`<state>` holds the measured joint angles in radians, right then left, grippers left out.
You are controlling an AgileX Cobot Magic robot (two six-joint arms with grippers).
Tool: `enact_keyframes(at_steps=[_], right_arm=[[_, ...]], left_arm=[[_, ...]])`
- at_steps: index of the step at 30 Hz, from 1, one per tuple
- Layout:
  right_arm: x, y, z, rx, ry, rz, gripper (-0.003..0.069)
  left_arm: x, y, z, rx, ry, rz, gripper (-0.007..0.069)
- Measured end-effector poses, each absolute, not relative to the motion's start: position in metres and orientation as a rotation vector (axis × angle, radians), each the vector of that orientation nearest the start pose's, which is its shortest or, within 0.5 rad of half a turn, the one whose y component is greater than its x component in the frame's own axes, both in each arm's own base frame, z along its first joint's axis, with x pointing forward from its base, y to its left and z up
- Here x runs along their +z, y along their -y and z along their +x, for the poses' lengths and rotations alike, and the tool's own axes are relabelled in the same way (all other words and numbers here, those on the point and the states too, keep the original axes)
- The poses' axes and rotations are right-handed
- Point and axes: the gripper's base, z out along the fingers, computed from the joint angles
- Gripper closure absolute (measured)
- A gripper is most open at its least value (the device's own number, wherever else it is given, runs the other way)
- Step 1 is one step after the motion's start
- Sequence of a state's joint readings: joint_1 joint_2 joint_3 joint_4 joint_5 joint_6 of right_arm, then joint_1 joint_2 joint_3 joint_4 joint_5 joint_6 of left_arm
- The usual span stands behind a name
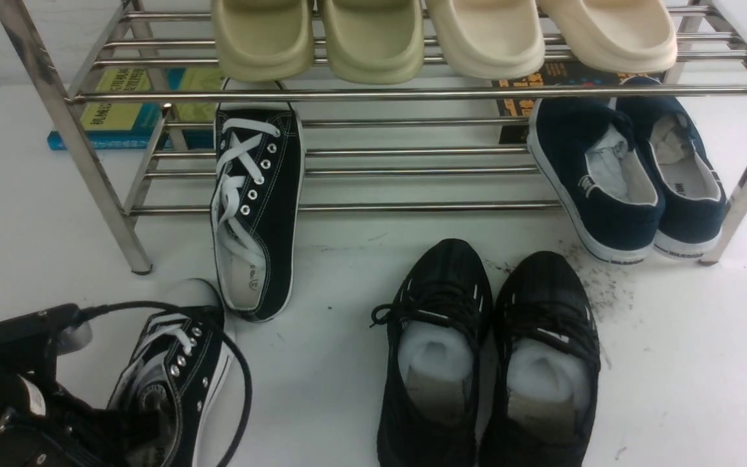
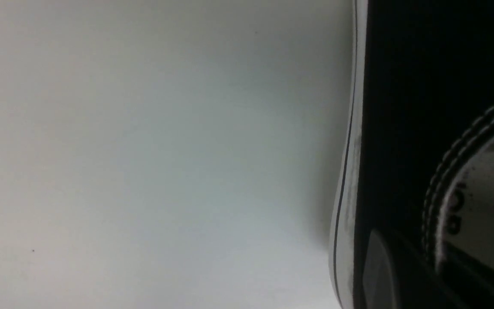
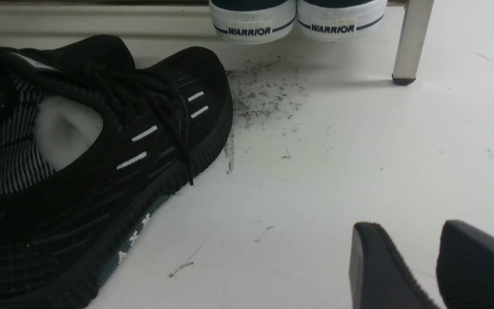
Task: Take the shoes off the shelf with your hand on the white table.
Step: 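Set the held shoe down on the floor in front of the rack with the left gripper, then grasp the leftmost shoe on the bottom shelf of the shoe rack with the left gripper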
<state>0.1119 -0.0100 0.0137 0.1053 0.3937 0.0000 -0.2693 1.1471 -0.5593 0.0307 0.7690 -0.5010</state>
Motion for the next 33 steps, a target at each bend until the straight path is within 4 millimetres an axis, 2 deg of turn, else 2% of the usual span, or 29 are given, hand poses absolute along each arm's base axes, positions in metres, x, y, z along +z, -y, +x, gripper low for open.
enact_keyframes(at_steps=[8, 12, 13, 14, 15, 18, 20, 22, 25, 28, 31, 33], right_arm=[[0.174, -0.010, 0.051, 0.184, -1.882, -0.040, 0.0421], [0.174, -0.010, 0.051, 0.184, -1.882, -0.040, 0.0421], [0.174, -0.010, 0.051, 0.184, -1.882, -0.040, 0.0421], [0.174, -0.010, 0.051, 0.184, -1.882, -0.040, 0.0421], [0.174, -0.010, 0.051, 0.184, -1.882, -0.040, 0.0421], [0.174, -0.010, 0.051, 0.184, -1.882, -0.040, 0.0421], [0.174, -0.010, 0.051, 0.184, -1.882, -0.040, 0.0421], [0.174, -0.010, 0.051, 0.184, -1.882, -0.040, 0.0421], [0.174, -0.010, 0.051, 0.184, -1.882, -0.040, 0.0421], [0.174, -0.010, 0.051, 0.184, -1.882, -0.040, 0.0421], [0.174, -0.010, 0.051, 0.184, -1.882, -0.040, 0.0421], [0.174, -0.010, 0.051, 0.184, -1.882, -0.040, 0.0421]], left_arm=[[0.207, 0.044, 0.176, -0.110, -2.789, -0.284, 0.0578], [0.208, 0.047, 0.185, -0.148, -2.724, -0.271, 0.0507], [0.206, 0.048, 0.187, -0.150, -2.723, -0.270, 0.0454], [0.206, 0.048, 0.187, -0.151, -2.720, -0.270, 0.0447], [0.206, 0.048, 0.188, -0.151, -2.718, -0.270, 0.0393], [0.211, 0.048, 0.190, -0.149, -2.707, -0.264, 0.0306], [0.217, 0.048, 0.191, -0.144, -2.696, -0.257, 0.0274], [0.231, 0.049, 0.196, -0.149, -2.663, -0.252, 0.0249], [0.272, 0.051, 0.210, -0.162, -2.566, -0.237, 0.0225], [0.293, 0.053, 0.220, -0.179, -2.490, -0.222, 0.0223], [0.301, 0.057, 0.233, -0.200, -2.427, -0.204, 0.0220], [0.292, 0.060, 0.244, -0.204, -2.434, -0.200, 0.0214]])
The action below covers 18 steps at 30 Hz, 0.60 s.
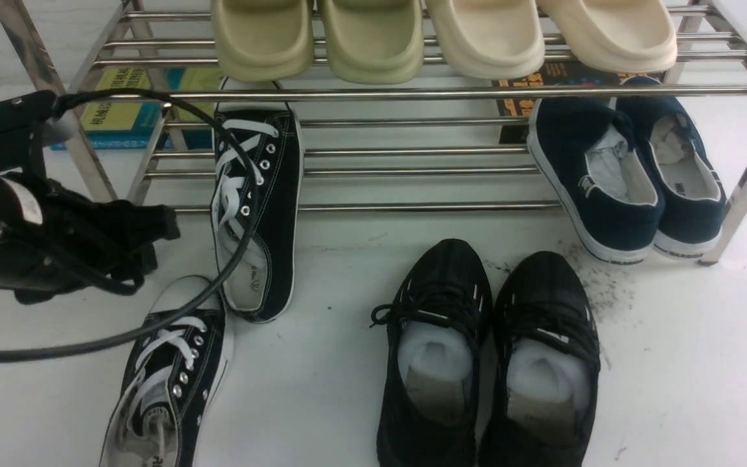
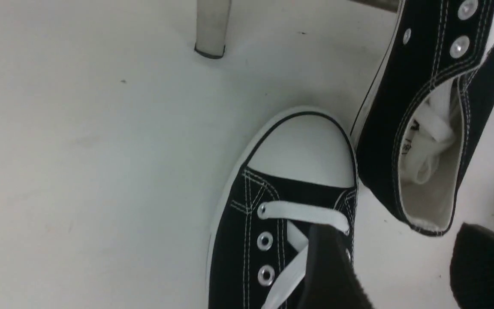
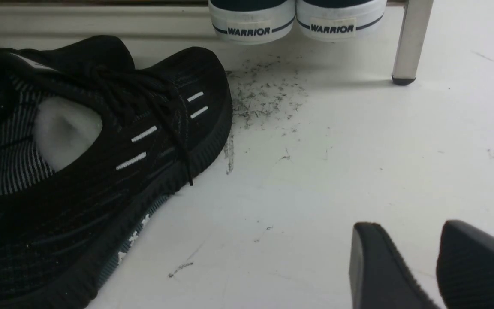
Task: Take the shoes off the shelf with your hand on the white table.
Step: 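Grasp the leftmost shoe on the bottom shelf of the shoe rack with the left gripper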
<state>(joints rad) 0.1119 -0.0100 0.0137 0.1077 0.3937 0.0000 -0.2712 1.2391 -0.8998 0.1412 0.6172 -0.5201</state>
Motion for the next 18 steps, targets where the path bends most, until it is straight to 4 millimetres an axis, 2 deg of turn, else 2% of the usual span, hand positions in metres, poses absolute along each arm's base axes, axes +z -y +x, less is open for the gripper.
enact_keyframes(at_steps=[2, 4, 9, 13, 18], right_arm=[[0.174, -0.010, 0.051, 0.184, -1.882, -0.040, 0.0421], [0.174, -0.010, 0.051, 0.184, -1.882, -0.040, 0.0421], [0.174, -0.010, 0.051, 0.184, -1.882, -0.040, 0.0421], [0.174, -0.010, 0.051, 0.184, -1.882, -0.040, 0.0421], [0.174, -0.010, 0.051, 0.184, -1.882, -0.040, 0.0421]], left_arm=[[0.287, 0.062, 0.249, -0.208, -2.445, -0.202, 0.0213], [0.268, 0.068, 0.264, -0.229, -2.481, -0.212, 0.0202], [0.250, 0.076, 0.277, -0.273, -2.508, -0.202, 0.0163], [0.245, 0.080, 0.285, -0.312, -2.478, -0.195, 0.0110], [0.248, 0.081, 0.290, -0.334, -2.408, -0.186, 0.0088]])
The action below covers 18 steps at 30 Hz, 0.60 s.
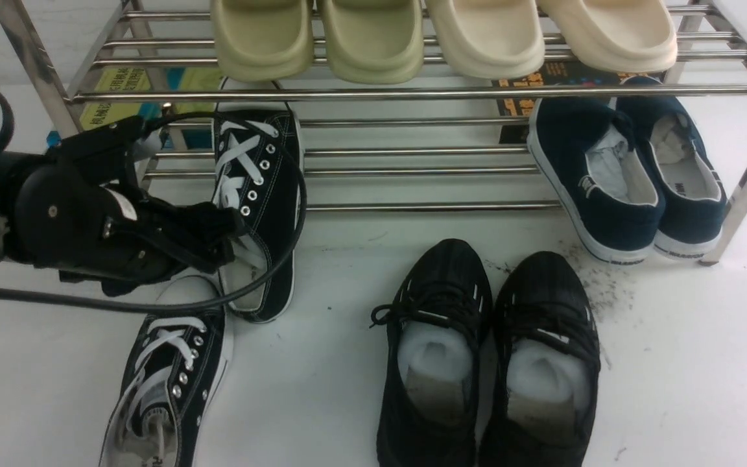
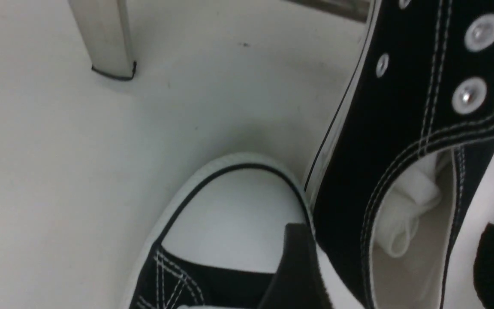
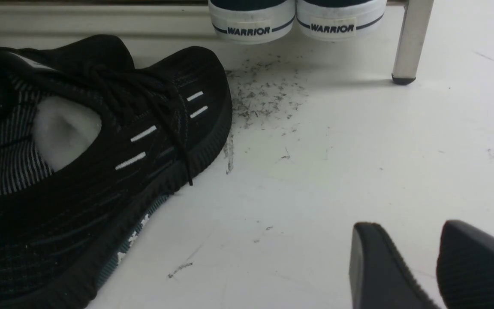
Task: Take the shoes off the shelf with your hand on the white table.
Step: 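Grasp the leftmost shoe on the bottom shelf of the shoe rack with the left gripper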
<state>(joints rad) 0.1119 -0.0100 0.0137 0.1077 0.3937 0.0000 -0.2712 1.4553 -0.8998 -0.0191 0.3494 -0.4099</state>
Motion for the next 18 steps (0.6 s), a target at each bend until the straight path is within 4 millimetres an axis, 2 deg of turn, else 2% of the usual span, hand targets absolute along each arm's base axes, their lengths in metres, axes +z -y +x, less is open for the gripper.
enact_keyframes(at_steps=[2, 9, 13, 18], right_arm=[[0.174, -0.010, 0.051, 0.184, -1.882, -0.040, 0.0421], [0.174, -0.010, 0.051, 0.184, -1.882, -0.040, 0.0421], [0.174, -0.010, 0.051, 0.184, -1.882, -0.040, 0.0421], [0.174, -0.010, 0.051, 0.184, -1.882, -0.040, 0.0421]], left_arm=[[0.247, 0.082, 0.292, -0.334, -2.399, -0.178, 0.0090], [0.219, 0.086, 0.309, -0.321, -2.421, -0.169, 0.0116], [0.212, 0.088, 0.316, -0.328, -2.396, -0.168, 0.0135], [0.206, 0.090, 0.324, -0.345, -2.343, -0.167, 0.0211]])
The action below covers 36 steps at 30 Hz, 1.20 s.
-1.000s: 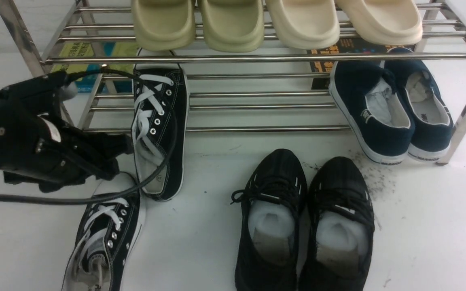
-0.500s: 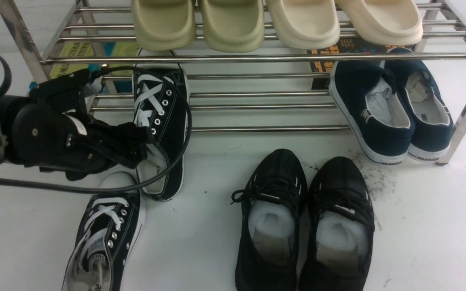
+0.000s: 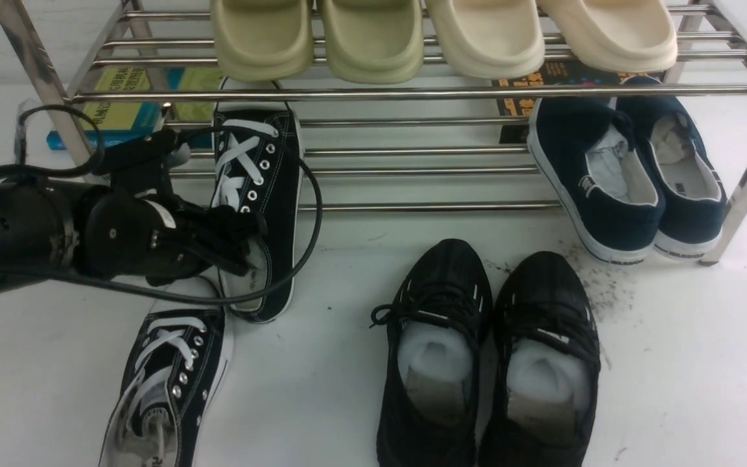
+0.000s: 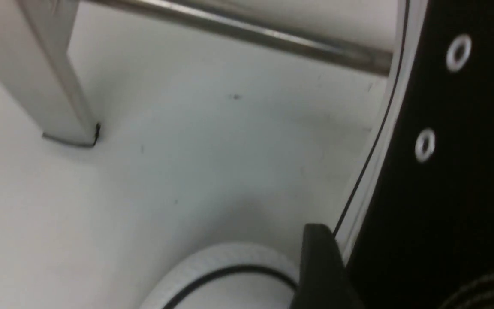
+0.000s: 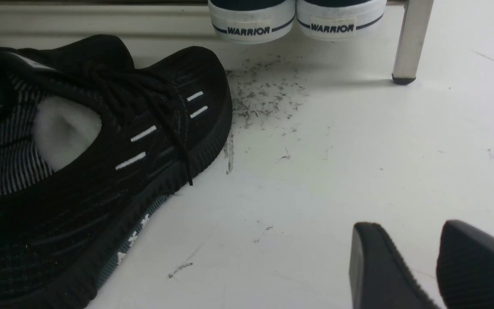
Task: Take the shoes off the shelf with your hand on the white table.
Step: 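Grasp the leftmost shoe on the bottom shelf of the shoe rack with the left gripper, then set the held shoe down on the floor in front of the rack with the left gripper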
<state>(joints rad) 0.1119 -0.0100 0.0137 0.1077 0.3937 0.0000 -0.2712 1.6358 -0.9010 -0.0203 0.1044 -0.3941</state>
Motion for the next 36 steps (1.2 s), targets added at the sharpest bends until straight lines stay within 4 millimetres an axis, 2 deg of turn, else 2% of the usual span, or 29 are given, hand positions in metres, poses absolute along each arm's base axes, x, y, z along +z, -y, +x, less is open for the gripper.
enact_keyframes(at_steps=[1, 8, 9, 10, 12, 14, 15, 17, 20, 29, 36], right_arm=[[0.174, -0.010, 0.051, 0.184, -1.882, -0.040, 0.0421], [0.174, -0.010, 0.051, 0.184, -1.882, -0.040, 0.0421], [0.174, -0.010, 0.051, 0.184, -1.882, -0.040, 0.0421], [0.174, -0.010, 0.051, 0.184, -1.882, -0.040, 0.0421], [0.174, -0.010, 0.051, 0.184, -1.882, -0.040, 0.0421], [0.174, -0.010, 0.051, 0.184, -1.882, -0.040, 0.0421], [0.174, -0.009, 0.051, 0.182, -1.882, -0.041, 0.0421], [0.174, -0.009, 0.051, 0.182, -1.882, -0.041, 0.0421], [0.174, -0.009, 0.051, 0.183, -1.882, -0.041, 0.0421], [0.174, -0.009, 0.051, 0.183, -1.882, -0.041, 0.0421], [0.174, -0.009, 0.051, 0.183, -1.882, -0.041, 0.0421]], left_arm=[[0.205, 0.091, 0.325, -0.346, -2.337, -0.167, 0.0230], [0.195, 0.092, 0.330, -0.344, -2.346, -0.170, 0.0500], [0.195, 0.092, 0.330, -0.344, -2.347, -0.171, 0.0508], [0.199, 0.091, 0.328, -0.346, -2.349, -0.175, 0.0578], [0.207, 0.090, 0.323, -0.350, -2.353, -0.183, 0.0610], [0.213, 0.089, 0.320, -0.351, -2.356, -0.183, 0.0613], [0.226, 0.087, 0.311, -0.355, -2.366, -0.191, 0.0615], [0.236, 0.086, 0.305, -0.359, -2.364, -0.192, 0.0614], [0.257, 0.081, 0.285, -0.364, -2.398, -0.203, 0.0614], [0.273, 0.077, 0.265, -0.383, -2.433, -0.220, 0.0614], [0.280, 0.081, 0.234, -0.481, -2.621, -0.154, 0.0614]])
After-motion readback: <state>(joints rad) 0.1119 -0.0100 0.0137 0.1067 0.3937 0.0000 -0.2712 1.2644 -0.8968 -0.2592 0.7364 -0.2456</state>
